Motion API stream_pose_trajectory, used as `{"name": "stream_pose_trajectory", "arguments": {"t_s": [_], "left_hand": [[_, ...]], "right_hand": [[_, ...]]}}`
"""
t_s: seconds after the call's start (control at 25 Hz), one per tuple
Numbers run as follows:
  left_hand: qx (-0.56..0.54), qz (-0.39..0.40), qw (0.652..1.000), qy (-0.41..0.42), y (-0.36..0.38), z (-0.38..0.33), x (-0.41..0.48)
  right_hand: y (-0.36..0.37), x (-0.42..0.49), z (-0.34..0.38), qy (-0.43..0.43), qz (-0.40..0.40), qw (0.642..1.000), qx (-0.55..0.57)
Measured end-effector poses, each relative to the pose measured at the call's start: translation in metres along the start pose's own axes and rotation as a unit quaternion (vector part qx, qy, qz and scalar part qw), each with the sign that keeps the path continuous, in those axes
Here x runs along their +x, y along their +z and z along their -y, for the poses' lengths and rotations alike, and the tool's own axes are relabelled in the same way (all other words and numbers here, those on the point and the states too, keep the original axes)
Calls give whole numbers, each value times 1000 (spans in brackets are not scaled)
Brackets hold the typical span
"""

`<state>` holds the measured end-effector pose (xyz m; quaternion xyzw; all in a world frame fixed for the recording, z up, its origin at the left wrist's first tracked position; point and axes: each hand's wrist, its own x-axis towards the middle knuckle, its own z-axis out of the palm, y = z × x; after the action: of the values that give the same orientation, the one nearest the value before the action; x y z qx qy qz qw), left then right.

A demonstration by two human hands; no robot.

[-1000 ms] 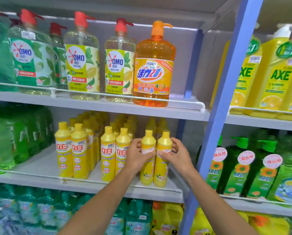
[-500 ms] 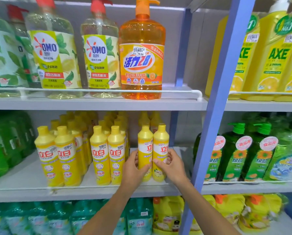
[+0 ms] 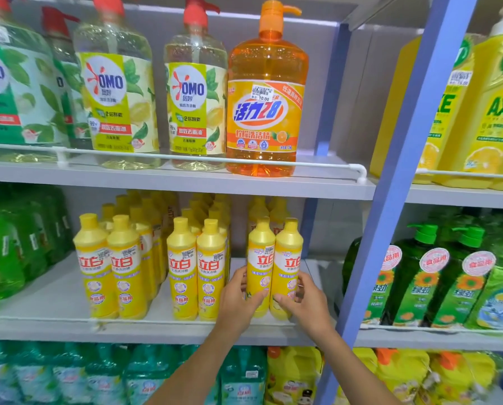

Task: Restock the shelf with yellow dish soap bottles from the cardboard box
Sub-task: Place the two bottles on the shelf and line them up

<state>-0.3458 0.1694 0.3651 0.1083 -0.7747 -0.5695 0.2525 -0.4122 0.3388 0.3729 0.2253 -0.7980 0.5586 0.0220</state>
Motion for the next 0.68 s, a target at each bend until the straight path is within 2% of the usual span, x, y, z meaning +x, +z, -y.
{"name": "stream_pose_trajectory", "arguments": {"t_s": [0.16,0.4,0.68], "left_hand": [[6,-13,1000,-7,3,-2,-2],[24,-100,995,-7,12,-5,-5],[80,-121,989,-33,22,-6,14]], "right_hand": [[13,5,3,10,-57,996,-71],[8,-1,-6,15,-34,998,-55],[13,29,-10,39,-33,996,-70]]}}
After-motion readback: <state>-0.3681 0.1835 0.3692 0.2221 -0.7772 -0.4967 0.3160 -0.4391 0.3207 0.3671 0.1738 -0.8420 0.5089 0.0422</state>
